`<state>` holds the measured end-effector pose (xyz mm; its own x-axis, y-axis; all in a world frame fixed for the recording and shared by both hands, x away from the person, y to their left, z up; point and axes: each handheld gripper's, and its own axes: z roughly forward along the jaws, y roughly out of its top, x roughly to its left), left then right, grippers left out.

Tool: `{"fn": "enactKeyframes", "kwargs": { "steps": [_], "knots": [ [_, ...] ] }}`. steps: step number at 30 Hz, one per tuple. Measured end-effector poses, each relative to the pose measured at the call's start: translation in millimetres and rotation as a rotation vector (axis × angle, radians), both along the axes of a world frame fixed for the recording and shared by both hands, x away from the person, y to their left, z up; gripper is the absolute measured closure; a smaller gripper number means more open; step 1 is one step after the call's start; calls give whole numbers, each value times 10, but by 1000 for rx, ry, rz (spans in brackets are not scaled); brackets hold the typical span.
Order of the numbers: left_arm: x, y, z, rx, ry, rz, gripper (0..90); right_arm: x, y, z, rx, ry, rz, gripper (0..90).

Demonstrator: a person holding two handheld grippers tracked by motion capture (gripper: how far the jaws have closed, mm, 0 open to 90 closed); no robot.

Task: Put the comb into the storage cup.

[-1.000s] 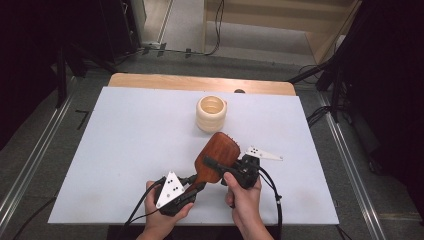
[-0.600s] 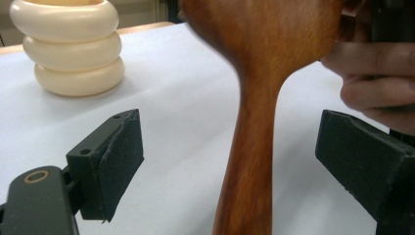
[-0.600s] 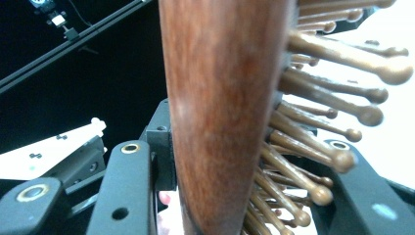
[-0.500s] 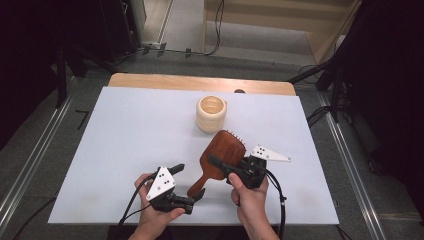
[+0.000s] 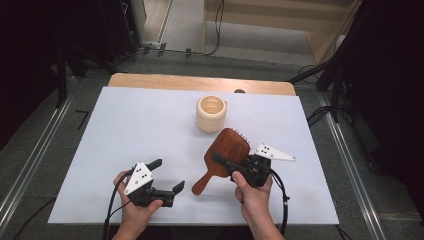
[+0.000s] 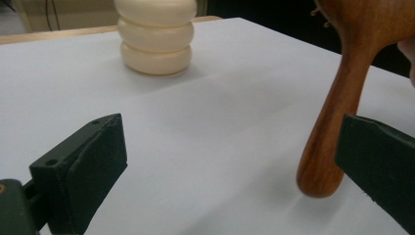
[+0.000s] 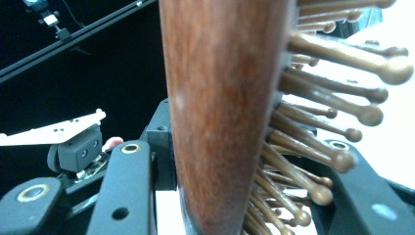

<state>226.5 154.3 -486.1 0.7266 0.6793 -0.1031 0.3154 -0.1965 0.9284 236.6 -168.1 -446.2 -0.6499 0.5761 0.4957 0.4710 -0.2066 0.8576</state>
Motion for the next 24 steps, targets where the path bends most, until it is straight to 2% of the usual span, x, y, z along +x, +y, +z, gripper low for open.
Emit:
{"fn": "enactKeyframes", "kwargs": {
  "steps": [3,11,17,22,24],
  "knots": [
    [8,97,-12,12,-2,17,0,17,-23,10,-3,-7,-1,510],
    [55,326,2,7,-9,57,0,48,-32,22,-14,-22,-9,510],
    [99,476,4,18,-17,89,0,88,-39,24,-22,-18,-20,510],
    [124,597,17,3,-31,112,0,127,-53,28,-25,-18,-29,510],
    [136,633,15,9,-31,119,0,149,-56,34,-30,-19,-30,509]
  ]
}}
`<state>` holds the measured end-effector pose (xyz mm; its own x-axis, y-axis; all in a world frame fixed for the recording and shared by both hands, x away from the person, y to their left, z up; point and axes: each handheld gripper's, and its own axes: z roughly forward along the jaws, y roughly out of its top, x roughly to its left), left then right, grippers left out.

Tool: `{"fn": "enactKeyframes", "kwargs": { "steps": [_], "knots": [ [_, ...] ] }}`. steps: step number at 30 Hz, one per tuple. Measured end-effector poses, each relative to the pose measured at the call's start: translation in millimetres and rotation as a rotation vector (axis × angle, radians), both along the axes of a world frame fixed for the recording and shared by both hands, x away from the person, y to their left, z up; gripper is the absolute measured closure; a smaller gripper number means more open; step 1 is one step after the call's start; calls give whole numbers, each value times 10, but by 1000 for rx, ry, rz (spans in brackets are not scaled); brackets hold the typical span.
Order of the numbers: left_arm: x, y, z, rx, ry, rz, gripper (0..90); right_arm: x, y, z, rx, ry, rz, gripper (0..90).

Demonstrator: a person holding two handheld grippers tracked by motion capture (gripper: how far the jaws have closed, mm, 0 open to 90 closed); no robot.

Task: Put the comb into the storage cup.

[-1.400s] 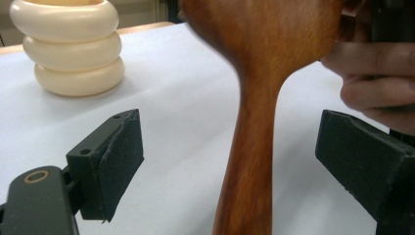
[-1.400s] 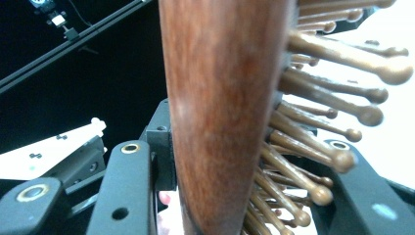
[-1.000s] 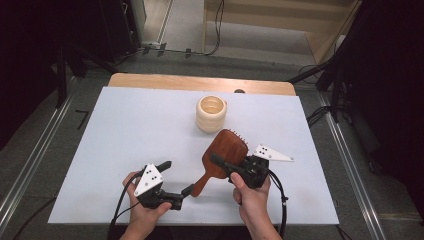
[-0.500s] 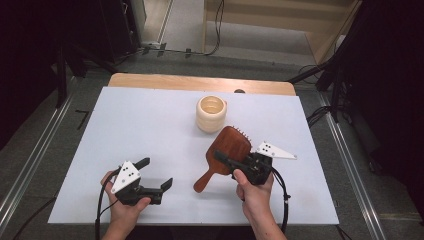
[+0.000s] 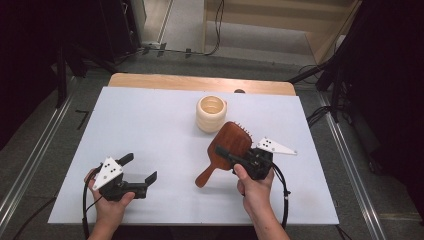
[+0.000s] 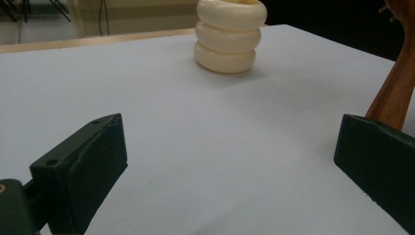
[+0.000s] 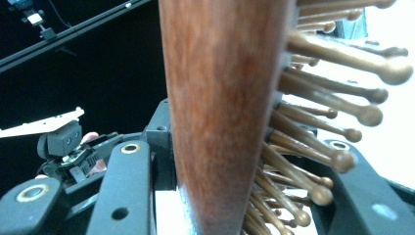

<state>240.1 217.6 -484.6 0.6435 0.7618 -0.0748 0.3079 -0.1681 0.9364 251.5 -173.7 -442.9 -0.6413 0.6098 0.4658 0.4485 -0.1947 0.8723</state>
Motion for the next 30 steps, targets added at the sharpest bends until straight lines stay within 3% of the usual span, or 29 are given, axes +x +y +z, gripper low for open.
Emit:
{"fn": "enactKeyframes", "kwargs": {
  "steps": [11,14,23,27,30],
  "knots": [
    [29,200,-3,16,-5,36,0,165,39,53,-19,0,-7,510],
    [41,270,-8,32,-11,47,35,200,40,63,-16,4,-11,510],
    [65,448,0,10,2,78,28,306,20,69,-34,5,-24,510],
    [59,523,1,-27,1,79,0,337,-8,82,-34,3,-34,510],
    [43,566,6,-18,-7,86,0,365,-28,109,-50,-8,-39,510]
  ]
}}
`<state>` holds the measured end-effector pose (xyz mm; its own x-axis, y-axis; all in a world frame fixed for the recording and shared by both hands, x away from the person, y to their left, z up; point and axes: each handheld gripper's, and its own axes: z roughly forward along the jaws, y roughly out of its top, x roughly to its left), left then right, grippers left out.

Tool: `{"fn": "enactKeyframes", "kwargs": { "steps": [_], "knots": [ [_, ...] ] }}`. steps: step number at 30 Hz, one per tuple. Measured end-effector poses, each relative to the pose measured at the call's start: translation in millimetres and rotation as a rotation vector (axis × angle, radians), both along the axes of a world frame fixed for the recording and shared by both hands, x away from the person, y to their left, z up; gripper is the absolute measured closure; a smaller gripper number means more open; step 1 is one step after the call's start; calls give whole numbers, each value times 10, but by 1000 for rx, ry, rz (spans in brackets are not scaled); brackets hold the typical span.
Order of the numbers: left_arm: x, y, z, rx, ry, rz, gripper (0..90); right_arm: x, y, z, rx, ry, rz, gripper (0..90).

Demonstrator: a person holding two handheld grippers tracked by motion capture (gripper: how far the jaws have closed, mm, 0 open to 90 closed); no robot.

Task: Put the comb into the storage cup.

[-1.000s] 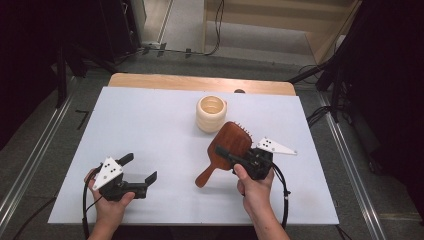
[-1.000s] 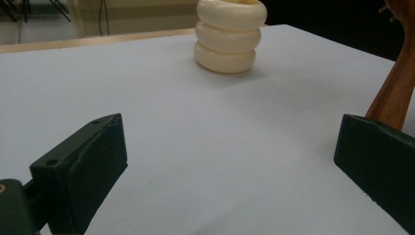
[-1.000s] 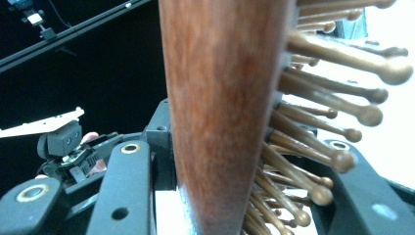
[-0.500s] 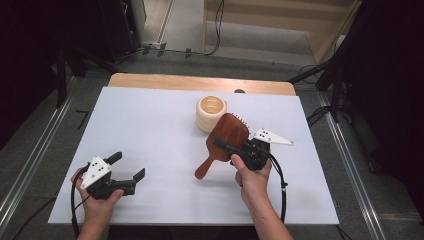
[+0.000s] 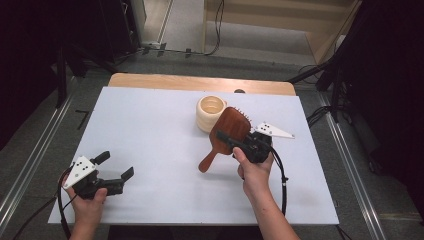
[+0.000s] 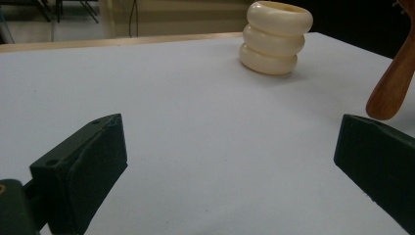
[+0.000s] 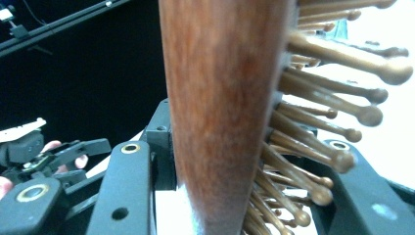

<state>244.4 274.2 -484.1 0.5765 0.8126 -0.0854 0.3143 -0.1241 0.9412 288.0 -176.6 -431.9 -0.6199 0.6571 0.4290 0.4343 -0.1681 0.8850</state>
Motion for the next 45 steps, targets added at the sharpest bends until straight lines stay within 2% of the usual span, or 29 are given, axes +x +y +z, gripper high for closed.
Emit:
{"fn": "enactKeyframes", "kwargs": {
  "steps": [8,17,27,34,45],
  "knots": [
    [-31,154,2,-16,7,33,0,79,-77,73,-9,-14,-20,510],
    [-62,143,-40,-7,3,47,0,173,-144,134,-19,-20,-38,510],
    [-50,164,-51,-40,6,36,0,263,-190,230,-20,-33,-59,510],
    [-47,152,-54,-32,8,23,0,315,-224,301,-2,-40,-69,509],
    [-46,154,-54,-33,10,24,0,422,-276,450,-1,-61,-88,510]
  ]
}}
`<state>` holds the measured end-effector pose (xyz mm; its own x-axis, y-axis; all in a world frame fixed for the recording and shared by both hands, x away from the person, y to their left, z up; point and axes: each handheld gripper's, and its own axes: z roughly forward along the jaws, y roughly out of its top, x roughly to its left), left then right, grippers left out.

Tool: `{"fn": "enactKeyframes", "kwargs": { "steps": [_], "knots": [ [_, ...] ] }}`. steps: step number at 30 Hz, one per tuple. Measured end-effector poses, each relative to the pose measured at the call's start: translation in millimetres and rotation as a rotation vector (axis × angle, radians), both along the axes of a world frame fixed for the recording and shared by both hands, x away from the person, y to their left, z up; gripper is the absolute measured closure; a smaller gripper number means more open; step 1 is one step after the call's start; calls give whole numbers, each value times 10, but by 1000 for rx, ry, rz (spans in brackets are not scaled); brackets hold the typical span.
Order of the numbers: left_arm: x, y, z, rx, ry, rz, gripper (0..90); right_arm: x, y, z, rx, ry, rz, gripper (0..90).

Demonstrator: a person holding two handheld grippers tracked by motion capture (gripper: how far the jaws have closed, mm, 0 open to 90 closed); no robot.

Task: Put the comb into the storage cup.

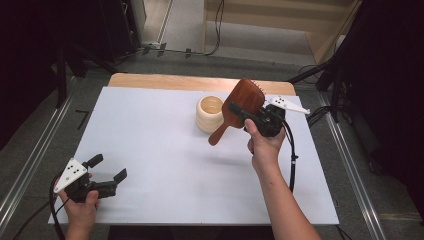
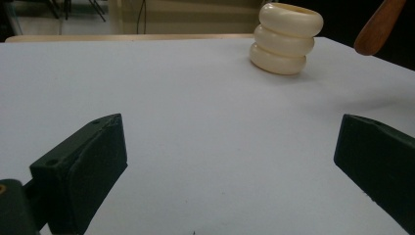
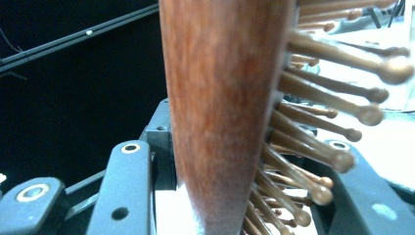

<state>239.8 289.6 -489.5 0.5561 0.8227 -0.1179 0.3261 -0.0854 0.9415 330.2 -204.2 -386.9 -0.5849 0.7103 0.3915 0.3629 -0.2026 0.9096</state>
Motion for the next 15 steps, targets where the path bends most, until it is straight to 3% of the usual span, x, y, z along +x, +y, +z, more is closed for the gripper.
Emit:
{"fn": "enactKeyframes", "kwargs": {
  "steps": [15],
  "knots": [
    [-1,-4,-1,2,-4,2,0,165,-46,129,5,-12,-18,510]
  ]
}}
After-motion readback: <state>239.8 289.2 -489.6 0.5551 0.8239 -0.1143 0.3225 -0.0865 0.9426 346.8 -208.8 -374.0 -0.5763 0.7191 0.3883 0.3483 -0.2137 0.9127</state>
